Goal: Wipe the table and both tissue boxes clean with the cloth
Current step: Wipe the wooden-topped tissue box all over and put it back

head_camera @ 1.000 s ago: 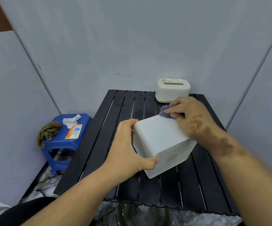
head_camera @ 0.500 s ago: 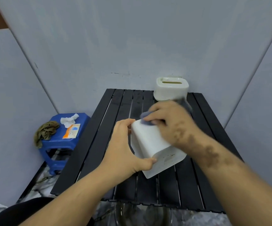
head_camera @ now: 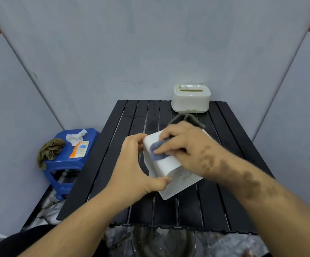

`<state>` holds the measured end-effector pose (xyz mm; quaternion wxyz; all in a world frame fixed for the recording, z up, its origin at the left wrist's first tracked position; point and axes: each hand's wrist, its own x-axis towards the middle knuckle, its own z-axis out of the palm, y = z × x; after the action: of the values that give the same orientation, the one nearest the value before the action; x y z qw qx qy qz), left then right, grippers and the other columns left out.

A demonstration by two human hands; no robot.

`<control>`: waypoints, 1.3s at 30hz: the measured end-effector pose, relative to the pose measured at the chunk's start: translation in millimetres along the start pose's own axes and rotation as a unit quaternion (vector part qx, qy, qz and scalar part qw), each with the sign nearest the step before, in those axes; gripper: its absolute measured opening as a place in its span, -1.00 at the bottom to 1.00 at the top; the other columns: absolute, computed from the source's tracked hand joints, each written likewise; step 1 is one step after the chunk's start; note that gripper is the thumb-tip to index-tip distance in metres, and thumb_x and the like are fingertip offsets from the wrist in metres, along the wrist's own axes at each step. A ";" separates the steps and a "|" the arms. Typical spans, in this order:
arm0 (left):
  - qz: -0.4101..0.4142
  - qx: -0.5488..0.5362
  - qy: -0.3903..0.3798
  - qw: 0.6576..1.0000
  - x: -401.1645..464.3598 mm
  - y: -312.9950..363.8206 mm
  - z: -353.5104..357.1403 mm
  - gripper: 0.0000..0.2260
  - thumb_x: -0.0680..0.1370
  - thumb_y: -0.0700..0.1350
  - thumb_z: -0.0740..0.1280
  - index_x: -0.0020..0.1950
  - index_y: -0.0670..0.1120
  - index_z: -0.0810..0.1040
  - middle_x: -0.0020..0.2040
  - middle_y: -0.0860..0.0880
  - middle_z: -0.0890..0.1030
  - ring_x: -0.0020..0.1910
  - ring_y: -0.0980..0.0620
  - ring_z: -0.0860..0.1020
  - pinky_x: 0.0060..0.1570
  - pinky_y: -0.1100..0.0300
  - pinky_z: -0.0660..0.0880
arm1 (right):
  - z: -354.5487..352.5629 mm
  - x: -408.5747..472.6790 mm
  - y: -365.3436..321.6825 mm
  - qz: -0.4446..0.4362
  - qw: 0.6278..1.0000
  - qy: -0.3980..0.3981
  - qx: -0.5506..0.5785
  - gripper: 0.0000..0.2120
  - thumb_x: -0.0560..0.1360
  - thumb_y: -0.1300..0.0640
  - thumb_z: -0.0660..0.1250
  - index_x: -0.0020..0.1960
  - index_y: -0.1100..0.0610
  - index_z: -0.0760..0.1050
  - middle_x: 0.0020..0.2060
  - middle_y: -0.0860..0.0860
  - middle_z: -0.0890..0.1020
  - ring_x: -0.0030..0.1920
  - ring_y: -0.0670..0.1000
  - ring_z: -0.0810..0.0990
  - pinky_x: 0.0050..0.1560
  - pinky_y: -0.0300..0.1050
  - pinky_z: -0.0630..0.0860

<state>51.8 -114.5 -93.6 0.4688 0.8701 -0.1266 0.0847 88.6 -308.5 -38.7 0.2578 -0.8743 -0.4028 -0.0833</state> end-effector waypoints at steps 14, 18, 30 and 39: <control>0.008 0.025 0.002 1.000 1.9 -0.1 -2.1 -0.15 0.20 -0.02 0.70 0.34 0.17 0.30 0.29 0.17 0.39 0.27 0.25 0.41 0.04 0.61 0.29 | -18.5 -42.4 20.9 0.034 0.997 0.076 0.004 -0.81 0.47 0.17 0.33 -0.06 0.01 0.72 -0.09 -0.09 0.63 -0.02 -0.04 0.52 0.07 -0.26 0.41; 0.003 0.031 0.002 1.000 2.0 1.5 -1.1 -0.14 0.21 -0.03 0.70 0.37 0.16 0.29 0.31 0.18 0.38 0.29 0.25 0.40 0.06 0.56 0.32 | -27.4 -59.3 38.3 0.094 0.984 0.150 -0.022 -0.77 0.47 0.21 0.40 -0.05 -0.12 0.68 -0.10 -0.16 0.63 -0.01 0.04 0.56 0.09 -0.14 0.45; -0.048 0.077 -0.055 0.994 5.5 15.5 -10.0 -0.10 0.26 0.00 0.68 0.42 0.18 0.18 0.35 0.18 0.31 0.34 0.22 0.36 0.28 0.33 0.33 | -29.5 -79.8 64.4 0.166 0.959 0.209 0.098 -0.59 0.43 0.38 0.43 -0.09 -0.18 0.63 -0.09 -0.17 0.64 0.01 -0.11 0.60 0.09 -0.40 0.45; 0.010 0.366 -0.165 0.916 49.0 89.7 18.4 -0.20 0.33 0.45 0.43 0.37 0.01 0.33 0.31 0.03 0.39 0.37 -0.06 0.34 0.31 -0.08 0.21 | -39.6 -100.6 74.7 0.235 0.945 0.161 0.162 -0.69 0.42 0.29 0.47 -0.15 -0.15 0.67 -0.12 -0.19 0.67 -0.02 -0.16 0.62 0.09 -0.26 0.46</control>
<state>72.2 -184.1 -19.4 0.0890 0.9811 -0.1713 -0.0152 80.3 -436.1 -69.1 0.4697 -0.8654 -0.1472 -0.0940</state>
